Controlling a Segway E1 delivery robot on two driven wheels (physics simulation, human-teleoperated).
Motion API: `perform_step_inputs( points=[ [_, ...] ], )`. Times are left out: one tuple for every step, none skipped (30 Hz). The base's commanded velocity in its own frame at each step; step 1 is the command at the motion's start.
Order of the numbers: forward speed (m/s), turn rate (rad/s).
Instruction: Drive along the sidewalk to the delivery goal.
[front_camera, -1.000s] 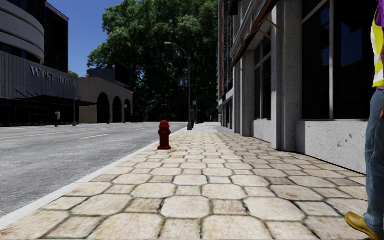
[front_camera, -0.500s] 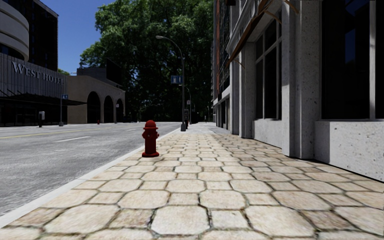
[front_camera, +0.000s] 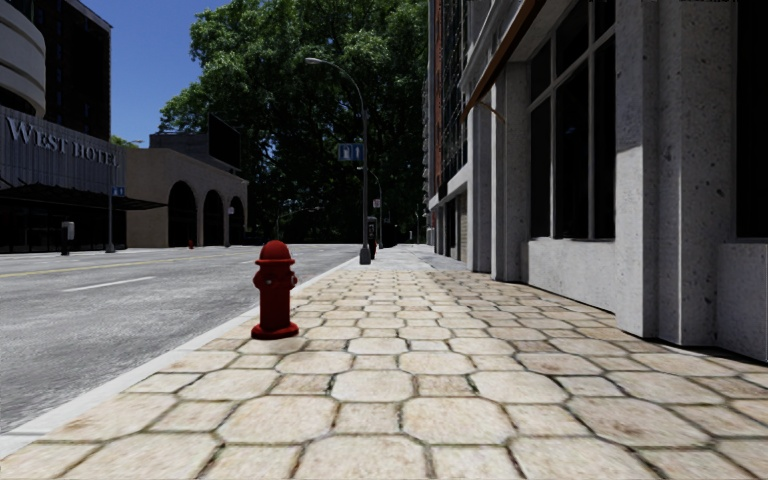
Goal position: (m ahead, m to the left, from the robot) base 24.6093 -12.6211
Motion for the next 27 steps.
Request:
perform_step_inputs(
  points=[
    [2.0,-0.1],
    [2.0,-0.11],
    [2.0,-0.12],
    [2.0,-0.12],
    [2.0,-0.12],
    [2.0,-0.13],
    [2.0,-0.13],
    [2.0,-0.14],
    [2.0,-0.15],
    [2.0,-0.15],
    [2.0,-0.15],
    [2.0,-0.19],
    [2.0,-0.22],
    [2.0,-0.23],
    [2.0,-0.23],
    [2.0,-0.23],
    [2.0,-0.23],
    [2.0,-0.23],
    [2.0,-0.23],
    [2.0,-0.23],
    [2.0,-0.23],
    [2.0,-0.23],
    [2.0,-0.23],
    [2.0,-0.23],
    [2.0,-0.23],
    [2.0,-0.23],
    [2.0,-0.08]
  ],
)
